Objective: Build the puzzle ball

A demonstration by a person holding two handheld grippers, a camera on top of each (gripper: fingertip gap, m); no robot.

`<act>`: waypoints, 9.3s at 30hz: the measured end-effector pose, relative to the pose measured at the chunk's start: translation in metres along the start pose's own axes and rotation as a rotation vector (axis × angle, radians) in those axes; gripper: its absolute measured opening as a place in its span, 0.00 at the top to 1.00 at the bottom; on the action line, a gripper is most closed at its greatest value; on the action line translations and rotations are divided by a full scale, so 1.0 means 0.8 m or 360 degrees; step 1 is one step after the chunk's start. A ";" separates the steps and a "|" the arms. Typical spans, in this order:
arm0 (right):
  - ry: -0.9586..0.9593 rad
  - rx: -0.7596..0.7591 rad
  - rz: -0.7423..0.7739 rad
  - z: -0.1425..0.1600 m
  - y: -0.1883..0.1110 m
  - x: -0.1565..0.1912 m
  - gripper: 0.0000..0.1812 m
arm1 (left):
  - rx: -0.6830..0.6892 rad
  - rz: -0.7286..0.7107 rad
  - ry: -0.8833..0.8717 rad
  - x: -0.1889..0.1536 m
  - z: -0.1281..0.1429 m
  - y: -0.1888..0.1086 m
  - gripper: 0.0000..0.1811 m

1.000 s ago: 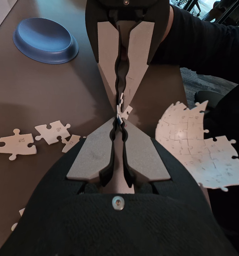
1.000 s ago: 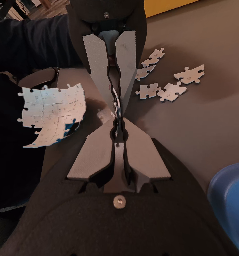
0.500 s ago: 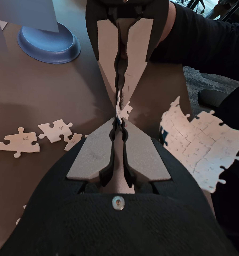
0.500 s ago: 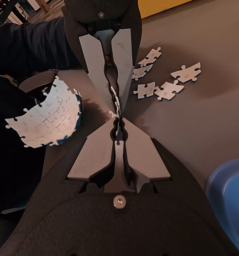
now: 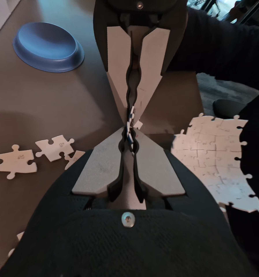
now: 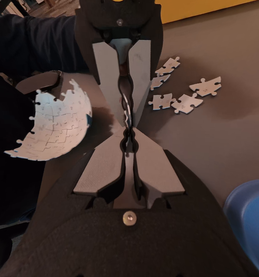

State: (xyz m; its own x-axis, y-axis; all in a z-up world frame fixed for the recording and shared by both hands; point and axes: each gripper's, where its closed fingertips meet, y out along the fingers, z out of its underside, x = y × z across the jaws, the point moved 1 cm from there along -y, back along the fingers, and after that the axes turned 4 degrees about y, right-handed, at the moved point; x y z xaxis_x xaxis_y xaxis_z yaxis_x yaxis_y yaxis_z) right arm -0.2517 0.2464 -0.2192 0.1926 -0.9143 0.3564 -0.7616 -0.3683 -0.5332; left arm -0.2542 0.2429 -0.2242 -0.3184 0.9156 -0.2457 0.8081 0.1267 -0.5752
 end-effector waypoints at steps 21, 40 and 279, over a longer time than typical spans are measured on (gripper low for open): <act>0.0033 -0.0070 -0.0093 -0.007 -0.004 0.008 0.97 | 0.0035 -0.0062 0.0081 -0.004 -0.003 -0.004 0.99; 0.0348 -0.0218 -0.0166 -0.020 -0.004 0.003 1.00 | 0.0071 -0.0152 0.0134 -0.003 -0.003 -0.010 0.99; 0.0374 -0.0537 -0.0163 -0.026 -0.028 0.047 1.00 | 0.0017 0.0168 -0.0567 -0.075 0.036 -0.026 0.98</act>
State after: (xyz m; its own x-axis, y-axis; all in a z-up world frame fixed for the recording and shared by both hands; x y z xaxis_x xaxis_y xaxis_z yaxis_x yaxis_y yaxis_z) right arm -0.2405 0.2240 -0.1780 0.1615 -0.7982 0.5804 -0.9132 -0.3438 -0.2187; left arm -0.2660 0.1743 -0.2196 -0.3877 0.7327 -0.5593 0.8410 0.0329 -0.5400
